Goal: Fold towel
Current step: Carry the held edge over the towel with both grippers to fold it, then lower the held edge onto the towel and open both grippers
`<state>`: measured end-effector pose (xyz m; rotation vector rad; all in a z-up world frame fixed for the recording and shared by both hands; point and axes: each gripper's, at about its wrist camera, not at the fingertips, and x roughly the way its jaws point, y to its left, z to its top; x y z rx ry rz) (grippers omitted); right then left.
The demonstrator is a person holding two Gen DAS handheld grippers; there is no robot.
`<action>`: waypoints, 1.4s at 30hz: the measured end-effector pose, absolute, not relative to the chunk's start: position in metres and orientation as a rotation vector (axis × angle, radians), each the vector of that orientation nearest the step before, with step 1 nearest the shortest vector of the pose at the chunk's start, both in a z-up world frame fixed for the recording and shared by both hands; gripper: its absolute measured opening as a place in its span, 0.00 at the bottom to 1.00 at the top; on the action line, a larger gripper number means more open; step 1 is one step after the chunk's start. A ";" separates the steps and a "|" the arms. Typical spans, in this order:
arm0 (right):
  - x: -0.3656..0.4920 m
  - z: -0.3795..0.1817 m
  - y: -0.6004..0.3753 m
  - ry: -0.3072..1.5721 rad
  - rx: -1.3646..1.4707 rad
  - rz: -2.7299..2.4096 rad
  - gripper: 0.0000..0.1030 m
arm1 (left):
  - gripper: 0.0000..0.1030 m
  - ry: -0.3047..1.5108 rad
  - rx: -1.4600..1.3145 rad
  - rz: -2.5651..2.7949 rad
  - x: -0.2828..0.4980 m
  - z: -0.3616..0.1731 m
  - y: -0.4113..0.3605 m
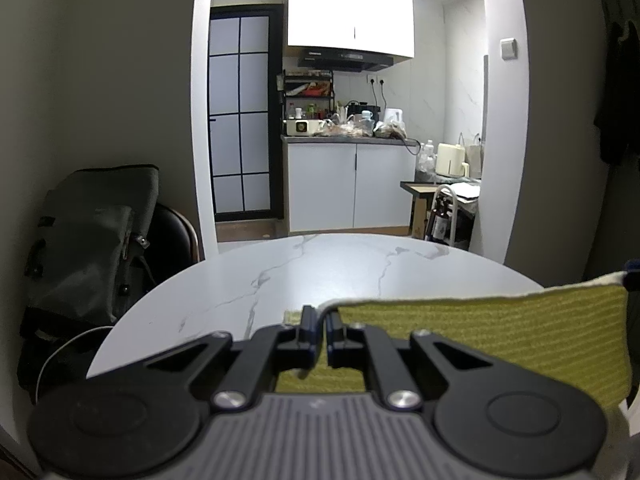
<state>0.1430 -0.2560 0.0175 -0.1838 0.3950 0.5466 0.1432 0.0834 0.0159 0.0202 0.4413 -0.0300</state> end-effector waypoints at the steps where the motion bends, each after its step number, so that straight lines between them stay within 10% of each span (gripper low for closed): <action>1: 0.146 0.016 -0.256 0.399 -0.183 0.546 0.15 | 0.05 0.447 0.022 -0.030 0.146 0.015 0.083; 42: 0.218 -0.015 -0.256 0.464 -0.146 0.545 0.15 | 0.08 0.544 0.060 -0.005 0.216 -0.010 0.076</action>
